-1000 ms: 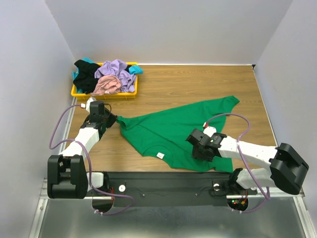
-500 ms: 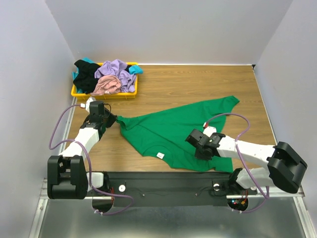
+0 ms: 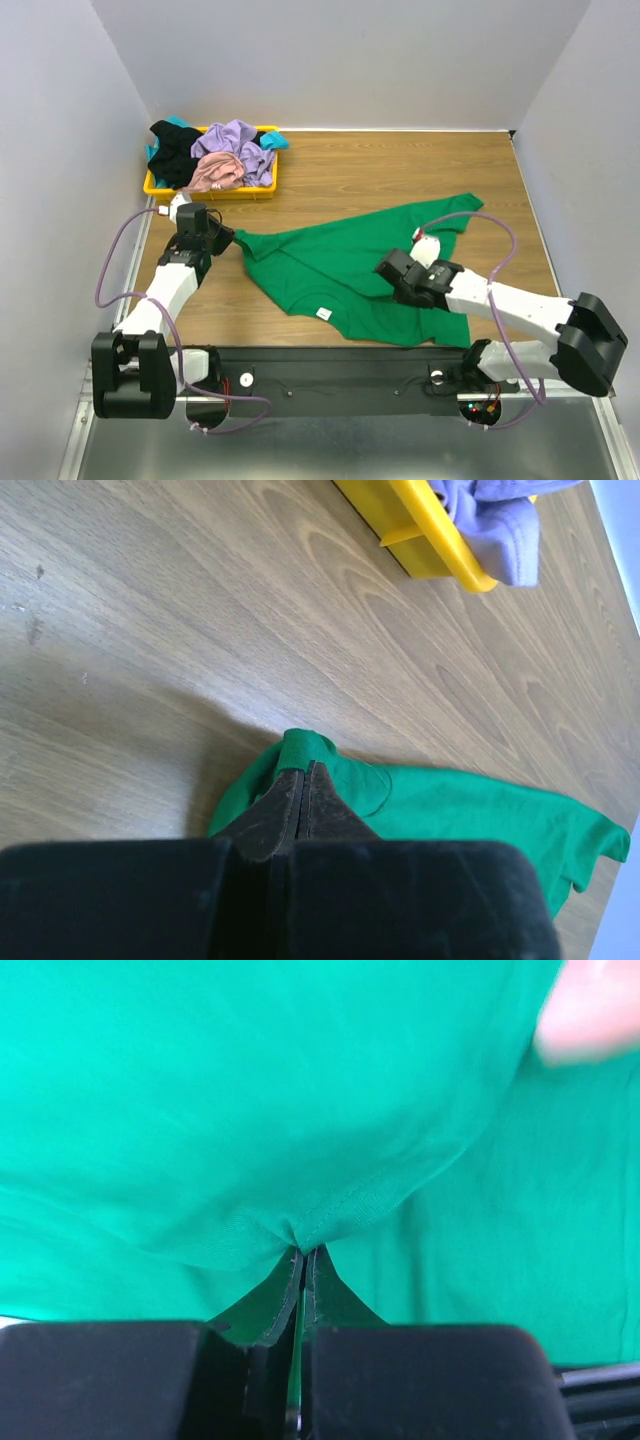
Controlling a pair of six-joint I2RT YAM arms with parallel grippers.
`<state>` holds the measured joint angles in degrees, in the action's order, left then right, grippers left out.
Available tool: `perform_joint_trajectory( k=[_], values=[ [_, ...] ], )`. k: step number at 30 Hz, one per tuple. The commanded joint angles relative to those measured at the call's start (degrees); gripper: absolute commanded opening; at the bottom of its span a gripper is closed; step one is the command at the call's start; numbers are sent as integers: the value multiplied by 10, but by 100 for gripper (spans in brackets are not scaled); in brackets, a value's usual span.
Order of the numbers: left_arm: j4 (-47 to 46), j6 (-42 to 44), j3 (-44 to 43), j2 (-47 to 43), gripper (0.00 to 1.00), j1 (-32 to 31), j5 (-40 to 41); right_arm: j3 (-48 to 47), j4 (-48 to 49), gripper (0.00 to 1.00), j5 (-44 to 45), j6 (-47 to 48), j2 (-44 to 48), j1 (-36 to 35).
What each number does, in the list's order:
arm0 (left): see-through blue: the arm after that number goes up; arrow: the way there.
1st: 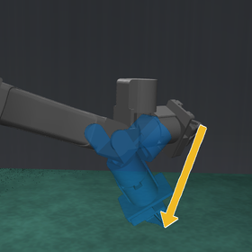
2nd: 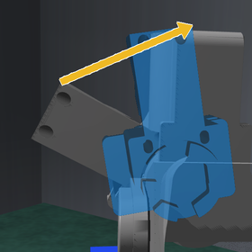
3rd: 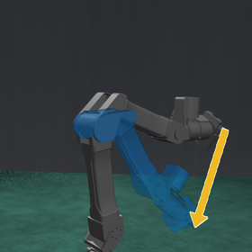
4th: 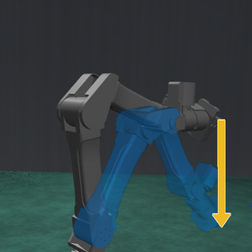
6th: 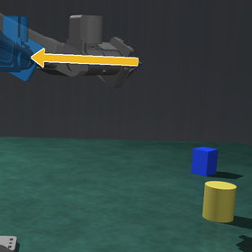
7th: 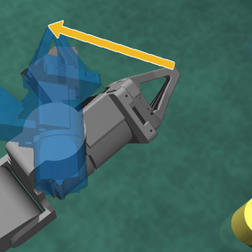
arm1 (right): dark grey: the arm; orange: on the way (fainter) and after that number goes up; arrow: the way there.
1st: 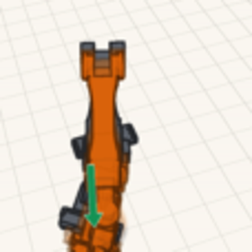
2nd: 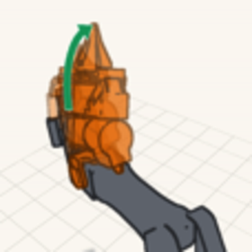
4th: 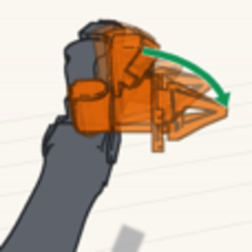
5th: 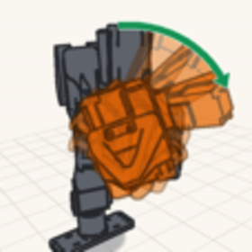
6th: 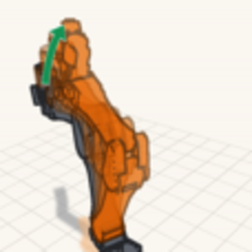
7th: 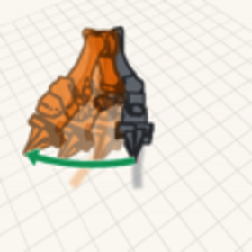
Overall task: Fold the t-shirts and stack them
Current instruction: Flatten the tshirt out
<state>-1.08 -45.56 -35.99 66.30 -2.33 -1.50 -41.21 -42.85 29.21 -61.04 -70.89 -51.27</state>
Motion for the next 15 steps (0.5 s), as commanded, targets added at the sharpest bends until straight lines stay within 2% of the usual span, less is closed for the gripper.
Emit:
perform_joint_trajectory(
  k=[1, 7, 12, 15],
  values=[
    [6, 10, -40, -49, 0, -8, 1, -95, 4, 1, 132, 57, 47, 21],
    [66, 7, -124, -155, 0, -23, 44, -248, 0, 0, 241, 161, 105, 110],
    [111, 12, -224, -198, 0, -26, 61, -421, 0, 0, 288, 269, 135, 110],
    [127, 14, -287, -224, 0, -27, 60, -492, 0, 0, 291, 324, 145, 110]
  ],
)
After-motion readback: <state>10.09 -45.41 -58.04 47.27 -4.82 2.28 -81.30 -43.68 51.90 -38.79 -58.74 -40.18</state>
